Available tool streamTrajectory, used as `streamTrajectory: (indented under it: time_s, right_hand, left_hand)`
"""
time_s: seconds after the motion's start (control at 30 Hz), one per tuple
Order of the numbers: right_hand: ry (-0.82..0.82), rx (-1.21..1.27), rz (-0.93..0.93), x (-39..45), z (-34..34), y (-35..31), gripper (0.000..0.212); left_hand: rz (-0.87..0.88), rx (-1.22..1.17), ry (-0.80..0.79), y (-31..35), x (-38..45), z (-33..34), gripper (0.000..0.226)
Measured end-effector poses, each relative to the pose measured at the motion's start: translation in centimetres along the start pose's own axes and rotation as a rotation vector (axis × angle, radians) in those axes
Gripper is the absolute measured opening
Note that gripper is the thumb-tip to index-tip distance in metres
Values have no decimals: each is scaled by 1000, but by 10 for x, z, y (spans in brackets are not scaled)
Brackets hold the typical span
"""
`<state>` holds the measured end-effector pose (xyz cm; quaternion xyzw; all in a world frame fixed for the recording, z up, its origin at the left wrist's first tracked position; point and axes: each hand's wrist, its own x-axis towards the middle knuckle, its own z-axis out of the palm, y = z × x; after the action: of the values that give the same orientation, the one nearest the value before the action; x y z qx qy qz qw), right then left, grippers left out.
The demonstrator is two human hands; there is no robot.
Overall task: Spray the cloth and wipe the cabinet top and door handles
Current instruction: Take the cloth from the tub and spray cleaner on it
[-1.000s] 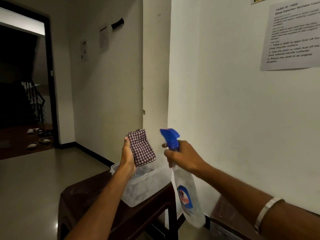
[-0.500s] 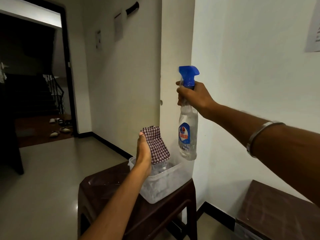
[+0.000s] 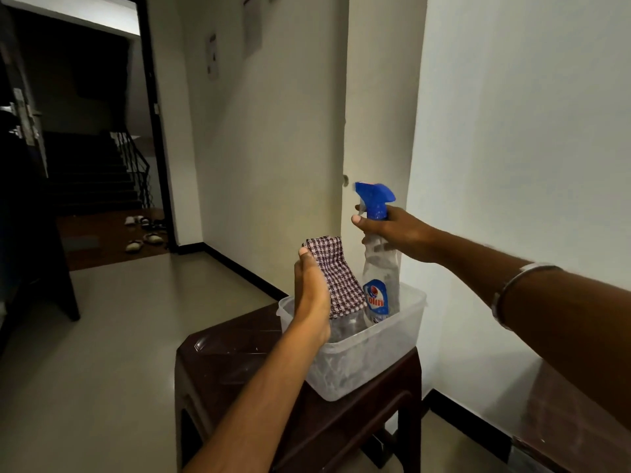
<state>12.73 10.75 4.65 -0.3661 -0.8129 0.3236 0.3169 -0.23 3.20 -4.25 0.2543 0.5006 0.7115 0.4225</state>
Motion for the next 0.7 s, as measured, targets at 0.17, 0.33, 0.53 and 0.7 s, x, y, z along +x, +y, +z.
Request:
streamTrajectory:
  time_s: [0.17,0.33,0.53,0.7]
  right_hand:
    - [-98,62,27,1,-1,12,38]
    - [-68,79,47,1,-5,19,37]
    - [2,54,86,-14,1,27,48]
    - [59,-12,166,-32,6,36,78]
  left_hand:
    - [19,14,-3,-3,4,0,65]
    - [14,7,12,-3,5,-1,67]
    - [12,-49,-6,-2,1,-2,65]
    - [22,-62,-26,3,-7,0,63]
